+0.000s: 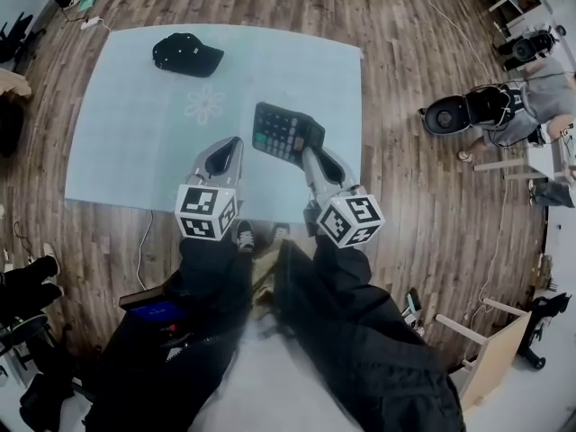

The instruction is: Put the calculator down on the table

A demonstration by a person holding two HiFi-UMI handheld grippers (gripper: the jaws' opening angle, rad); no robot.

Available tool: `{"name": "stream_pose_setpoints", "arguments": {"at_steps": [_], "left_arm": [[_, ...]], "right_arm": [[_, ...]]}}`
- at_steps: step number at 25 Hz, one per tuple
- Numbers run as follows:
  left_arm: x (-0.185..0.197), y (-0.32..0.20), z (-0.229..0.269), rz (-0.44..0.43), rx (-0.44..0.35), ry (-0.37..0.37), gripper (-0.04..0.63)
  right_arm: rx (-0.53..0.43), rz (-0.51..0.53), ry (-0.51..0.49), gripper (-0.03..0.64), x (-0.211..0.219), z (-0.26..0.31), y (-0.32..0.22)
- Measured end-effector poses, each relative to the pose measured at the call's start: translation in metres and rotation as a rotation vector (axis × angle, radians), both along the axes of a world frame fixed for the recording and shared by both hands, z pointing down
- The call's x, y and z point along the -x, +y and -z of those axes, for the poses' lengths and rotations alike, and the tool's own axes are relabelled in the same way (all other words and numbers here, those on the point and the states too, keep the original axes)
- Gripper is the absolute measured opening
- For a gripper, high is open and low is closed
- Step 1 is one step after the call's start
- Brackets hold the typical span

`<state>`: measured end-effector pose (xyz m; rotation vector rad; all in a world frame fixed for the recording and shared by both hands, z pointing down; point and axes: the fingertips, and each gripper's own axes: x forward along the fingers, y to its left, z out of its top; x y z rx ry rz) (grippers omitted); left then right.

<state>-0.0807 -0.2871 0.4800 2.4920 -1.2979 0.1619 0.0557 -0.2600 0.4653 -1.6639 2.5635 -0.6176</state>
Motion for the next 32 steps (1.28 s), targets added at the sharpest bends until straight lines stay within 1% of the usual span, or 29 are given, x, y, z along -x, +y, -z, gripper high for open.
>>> {"name": "stream_pose_setpoints", "arguments": {"at_steps": [3,5,8,12,15,25,32], "left_arm": [[-0.005,-0.006,-0.025,0.005,0.059,-0.024,-0.003],[-0.008,-0.006,-0.045,0.009,0.105,-0.041,-0.003],[-0.011,-0.001,-0.08,0.007,0.179,-0.065,-0.003],[-0.012,0.01,-0.123,0.007,0.276,-0.092,-0.003],[-0.011,0.021,-0.146,0.011,0.334,-0.114,-0.003],[-0.01,0.04,-0.206,0.001,0.467,-0.156,-0.003],[-0.011,0.045,-0.222,-0.005,0.509,-0.169,-0.003]], "right_arm": [[0.078,0.01,-0.008,0.041,-0.005,-0.034,-0.005],[0.144,0.014,-0.032,0.041,-0.007,-0.057,-0.006],[0.228,0.013,-0.075,0.041,-0.01,-0.089,-0.004],[0.317,0.019,-0.085,0.041,-0.013,-0.13,0.0],[0.394,0.025,-0.101,0.042,-0.014,-0.161,0.009],[0.613,0.026,-0.14,0.043,-0.013,-0.253,0.021],[0.729,0.031,-0.154,0.043,-0.007,-0.297,0.028]]}}
